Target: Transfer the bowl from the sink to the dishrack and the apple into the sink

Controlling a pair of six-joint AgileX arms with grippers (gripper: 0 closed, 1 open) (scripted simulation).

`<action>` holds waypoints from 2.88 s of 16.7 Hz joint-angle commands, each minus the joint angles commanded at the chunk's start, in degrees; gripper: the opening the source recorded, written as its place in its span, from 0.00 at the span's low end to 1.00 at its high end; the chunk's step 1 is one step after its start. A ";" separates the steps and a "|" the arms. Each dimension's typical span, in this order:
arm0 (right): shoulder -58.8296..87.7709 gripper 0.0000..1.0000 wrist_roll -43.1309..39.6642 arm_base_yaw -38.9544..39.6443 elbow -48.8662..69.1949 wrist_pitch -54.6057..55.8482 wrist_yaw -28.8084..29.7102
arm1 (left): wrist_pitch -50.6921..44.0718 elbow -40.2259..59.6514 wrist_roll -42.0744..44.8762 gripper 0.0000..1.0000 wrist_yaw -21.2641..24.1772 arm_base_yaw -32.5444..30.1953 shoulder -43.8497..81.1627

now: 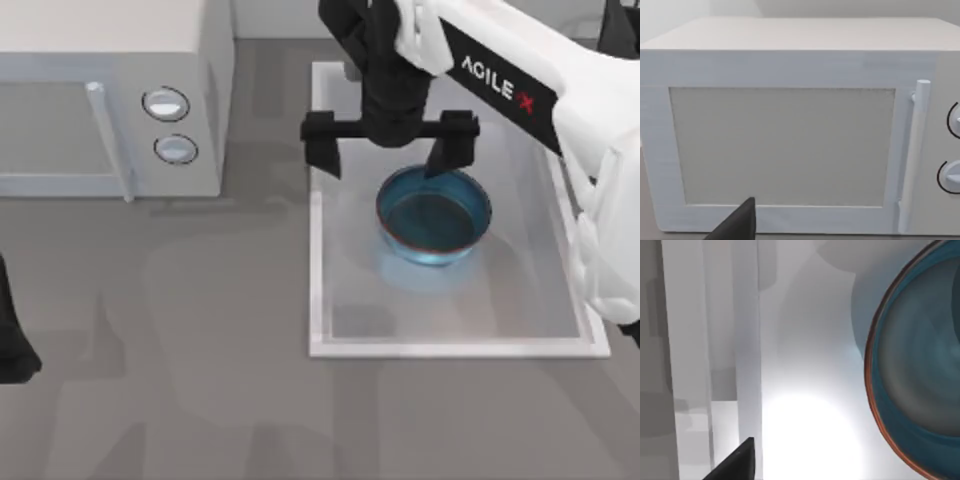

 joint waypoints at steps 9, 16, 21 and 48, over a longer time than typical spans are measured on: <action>8.29 1.00 -0.84 -0.88 -1.20 9.84 -0.02 | 0.00 0.00 0.00 1.00 0.00 0.00 0.00; 10.49 0.92 -1.04 -1.08 -1.54 12.13 -0.02 | 0.00 0.00 0.00 1.00 0.00 0.00 0.00; 10.49 0.55 -1.04 -1.08 -1.54 12.13 -0.02 | 0.00 0.00 0.00 1.00 0.00 0.00 0.00; -17.67 0.00 11.29 11.10 -17.75 -1.54 1.47 | 0.00 0.00 0.00 1.00 0.00 0.00 0.00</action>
